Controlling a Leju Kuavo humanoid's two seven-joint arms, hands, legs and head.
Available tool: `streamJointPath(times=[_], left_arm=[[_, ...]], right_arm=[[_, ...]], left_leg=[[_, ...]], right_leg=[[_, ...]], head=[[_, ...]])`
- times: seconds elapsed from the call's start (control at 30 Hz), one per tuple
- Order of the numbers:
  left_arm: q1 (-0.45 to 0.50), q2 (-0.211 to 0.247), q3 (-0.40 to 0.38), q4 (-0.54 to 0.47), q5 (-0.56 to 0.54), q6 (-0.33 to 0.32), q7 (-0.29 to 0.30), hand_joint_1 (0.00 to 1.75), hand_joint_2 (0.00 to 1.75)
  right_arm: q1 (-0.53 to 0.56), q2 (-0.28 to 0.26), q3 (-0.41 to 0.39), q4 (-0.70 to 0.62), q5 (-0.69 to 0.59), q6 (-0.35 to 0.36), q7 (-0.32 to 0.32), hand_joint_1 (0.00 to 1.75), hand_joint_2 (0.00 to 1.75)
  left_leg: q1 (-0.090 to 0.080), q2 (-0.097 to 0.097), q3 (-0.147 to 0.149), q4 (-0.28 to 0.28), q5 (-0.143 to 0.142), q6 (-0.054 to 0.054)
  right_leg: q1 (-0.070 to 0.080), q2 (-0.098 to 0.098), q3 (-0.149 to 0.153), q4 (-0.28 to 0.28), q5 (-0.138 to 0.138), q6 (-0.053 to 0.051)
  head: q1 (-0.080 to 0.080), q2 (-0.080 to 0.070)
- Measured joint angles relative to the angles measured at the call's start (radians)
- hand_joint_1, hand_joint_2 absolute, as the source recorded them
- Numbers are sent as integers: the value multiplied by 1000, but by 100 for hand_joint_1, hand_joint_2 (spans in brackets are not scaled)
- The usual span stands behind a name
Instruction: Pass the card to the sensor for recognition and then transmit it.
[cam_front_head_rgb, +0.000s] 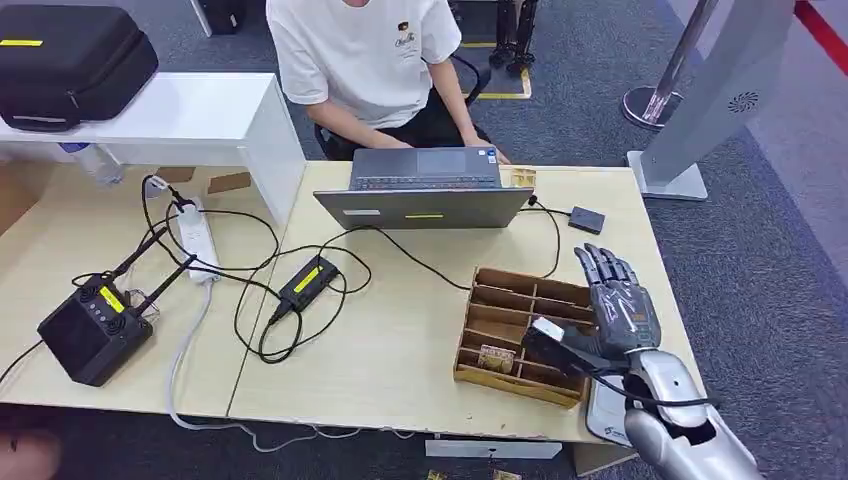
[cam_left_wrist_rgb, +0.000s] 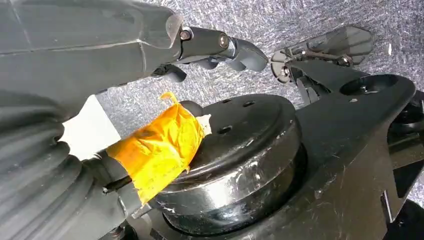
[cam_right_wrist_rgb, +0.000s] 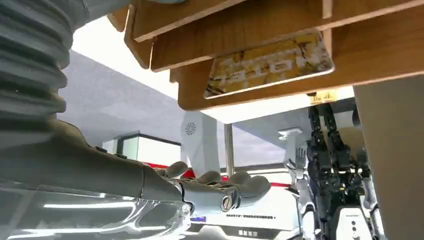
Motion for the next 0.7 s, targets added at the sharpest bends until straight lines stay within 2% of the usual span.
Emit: streamJointPath(times=[0.7], left_arm=[[-2,0,-8,2,5,0,0,0,175]], right_arm=[[10,5,-16,-19,0,-6,-4,0,175]], left_leg=[[0,0,0,0,0,0]], right_leg=[[0,0,0,0,0,0]], head=[[0,0]])
